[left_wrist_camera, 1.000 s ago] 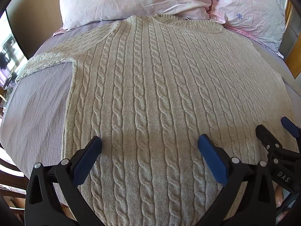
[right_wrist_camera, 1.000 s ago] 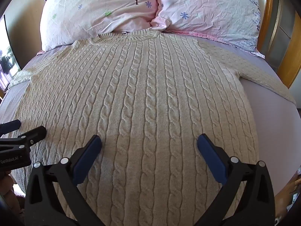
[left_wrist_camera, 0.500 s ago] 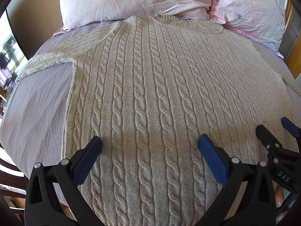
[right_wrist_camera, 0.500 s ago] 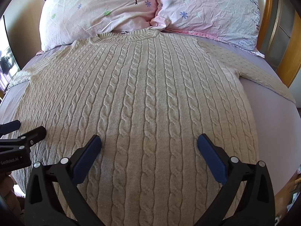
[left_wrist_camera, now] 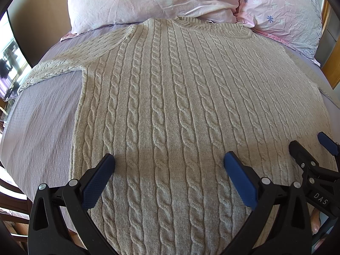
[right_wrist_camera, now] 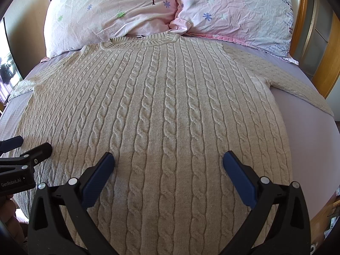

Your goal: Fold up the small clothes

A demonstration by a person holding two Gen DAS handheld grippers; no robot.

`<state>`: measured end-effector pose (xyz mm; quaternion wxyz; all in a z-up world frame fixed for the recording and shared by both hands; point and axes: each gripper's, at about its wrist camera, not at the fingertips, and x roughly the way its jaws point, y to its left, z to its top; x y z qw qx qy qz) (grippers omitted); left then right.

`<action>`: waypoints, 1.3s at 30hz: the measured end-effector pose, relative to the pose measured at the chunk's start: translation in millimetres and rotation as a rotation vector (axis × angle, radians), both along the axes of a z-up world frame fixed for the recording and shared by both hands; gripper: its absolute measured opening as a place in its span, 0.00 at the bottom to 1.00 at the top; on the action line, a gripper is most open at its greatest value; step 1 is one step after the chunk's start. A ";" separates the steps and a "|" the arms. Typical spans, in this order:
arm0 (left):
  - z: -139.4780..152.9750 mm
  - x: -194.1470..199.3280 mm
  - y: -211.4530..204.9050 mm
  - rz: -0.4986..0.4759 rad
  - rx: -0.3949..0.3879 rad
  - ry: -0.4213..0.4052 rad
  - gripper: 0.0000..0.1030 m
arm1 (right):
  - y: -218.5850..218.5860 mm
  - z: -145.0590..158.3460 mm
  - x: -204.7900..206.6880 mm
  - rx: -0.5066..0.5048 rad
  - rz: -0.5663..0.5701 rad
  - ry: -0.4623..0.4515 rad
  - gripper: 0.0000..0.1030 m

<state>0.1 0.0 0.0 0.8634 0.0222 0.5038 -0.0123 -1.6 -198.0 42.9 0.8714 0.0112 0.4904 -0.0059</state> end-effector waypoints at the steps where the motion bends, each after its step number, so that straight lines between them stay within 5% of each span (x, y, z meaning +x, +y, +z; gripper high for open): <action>1: 0.0 -0.1 0.0 0.000 0.000 0.000 0.99 | 0.0 0.0 0.0 0.000 0.000 0.000 0.98; 39: 0.2 0.2 0.0 0.000 0.001 -0.003 0.99 | 0.4 0.6 -0.4 -0.002 0.012 -0.003 0.98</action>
